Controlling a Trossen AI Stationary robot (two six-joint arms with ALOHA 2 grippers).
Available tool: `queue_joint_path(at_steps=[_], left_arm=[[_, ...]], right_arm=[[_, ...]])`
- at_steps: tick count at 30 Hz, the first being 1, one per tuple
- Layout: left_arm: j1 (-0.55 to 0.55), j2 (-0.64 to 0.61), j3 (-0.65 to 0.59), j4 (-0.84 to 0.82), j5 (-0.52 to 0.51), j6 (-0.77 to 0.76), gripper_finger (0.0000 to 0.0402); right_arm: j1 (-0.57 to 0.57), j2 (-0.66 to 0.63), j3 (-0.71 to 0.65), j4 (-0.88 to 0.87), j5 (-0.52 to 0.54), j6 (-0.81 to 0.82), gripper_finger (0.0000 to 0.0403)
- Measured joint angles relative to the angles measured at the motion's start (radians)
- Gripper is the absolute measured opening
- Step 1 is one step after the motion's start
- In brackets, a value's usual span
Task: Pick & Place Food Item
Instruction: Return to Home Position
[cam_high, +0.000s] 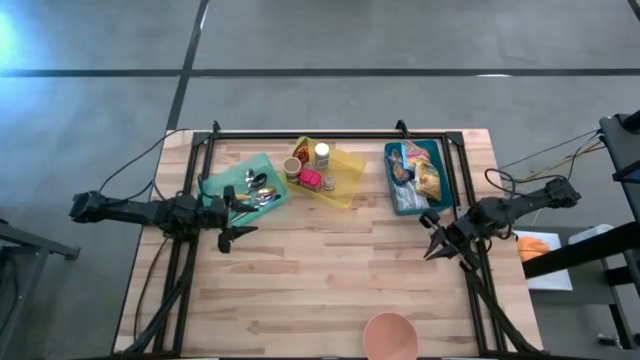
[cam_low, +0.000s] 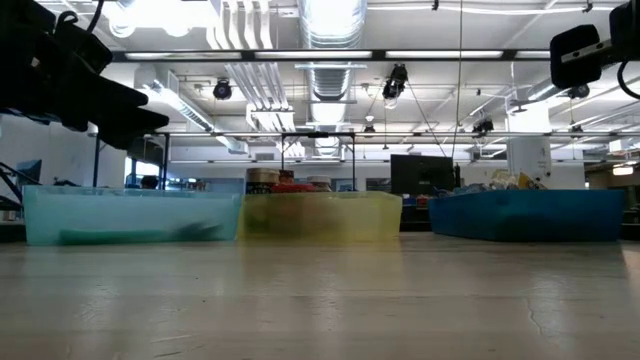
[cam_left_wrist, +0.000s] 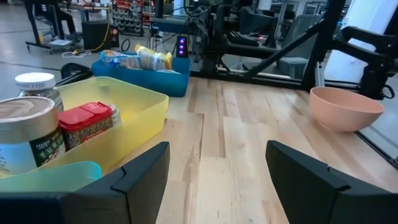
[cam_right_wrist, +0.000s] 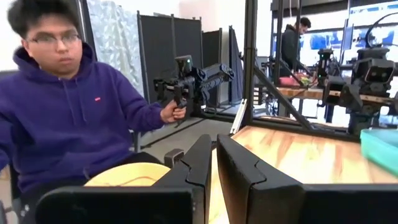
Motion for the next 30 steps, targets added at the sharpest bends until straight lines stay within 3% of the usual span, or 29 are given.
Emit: queue_joint_path(at_steps=[30], left_arm=[[0.0, 0.007, -0.001, -0.001, 0.0, -0.004, 0.0269]], right_arm=[[0.0, 0.004, 0.0, -0.029, 0.007, -0.006, 0.0025]])
